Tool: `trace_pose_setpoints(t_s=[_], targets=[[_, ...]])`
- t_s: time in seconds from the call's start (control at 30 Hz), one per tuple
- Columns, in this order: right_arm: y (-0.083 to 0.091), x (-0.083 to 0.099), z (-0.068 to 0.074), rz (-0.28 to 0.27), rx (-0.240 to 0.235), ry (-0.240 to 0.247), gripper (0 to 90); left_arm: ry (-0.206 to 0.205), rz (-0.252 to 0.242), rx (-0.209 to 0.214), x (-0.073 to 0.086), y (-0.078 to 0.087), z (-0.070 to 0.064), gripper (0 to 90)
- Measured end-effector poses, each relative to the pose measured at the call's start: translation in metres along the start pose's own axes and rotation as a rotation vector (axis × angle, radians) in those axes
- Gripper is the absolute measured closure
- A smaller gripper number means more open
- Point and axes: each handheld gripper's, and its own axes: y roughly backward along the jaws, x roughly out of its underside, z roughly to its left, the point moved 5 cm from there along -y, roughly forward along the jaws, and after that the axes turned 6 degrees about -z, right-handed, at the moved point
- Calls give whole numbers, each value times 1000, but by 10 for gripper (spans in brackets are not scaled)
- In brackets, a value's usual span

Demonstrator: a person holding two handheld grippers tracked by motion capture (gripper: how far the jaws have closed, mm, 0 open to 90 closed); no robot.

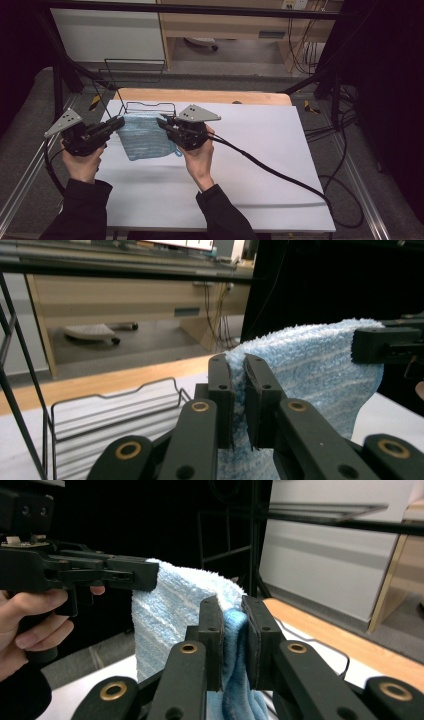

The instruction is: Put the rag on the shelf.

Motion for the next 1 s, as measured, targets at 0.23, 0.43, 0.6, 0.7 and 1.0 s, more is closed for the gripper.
trace_pose_setpoints(t_s=[0.23,0.43,0.6,0.7,1.0], targets=[[-2,-16,3,-54,16,26,806,-6,-58,-2,-16,1,2,829],[-6,-26,3,-84,28,42,806,-10,-87,-4,-26,1,5,829],[-8,-34,3,-107,29,49,806,-15,-123,-6,-37,1,6,829],[-11,-42,2,-125,39,58,806,-15,-142,-9,-44,0,7,829],[-17,-59,2,-164,49,74,806,-15,-195,-15,-63,-2,12,830]])
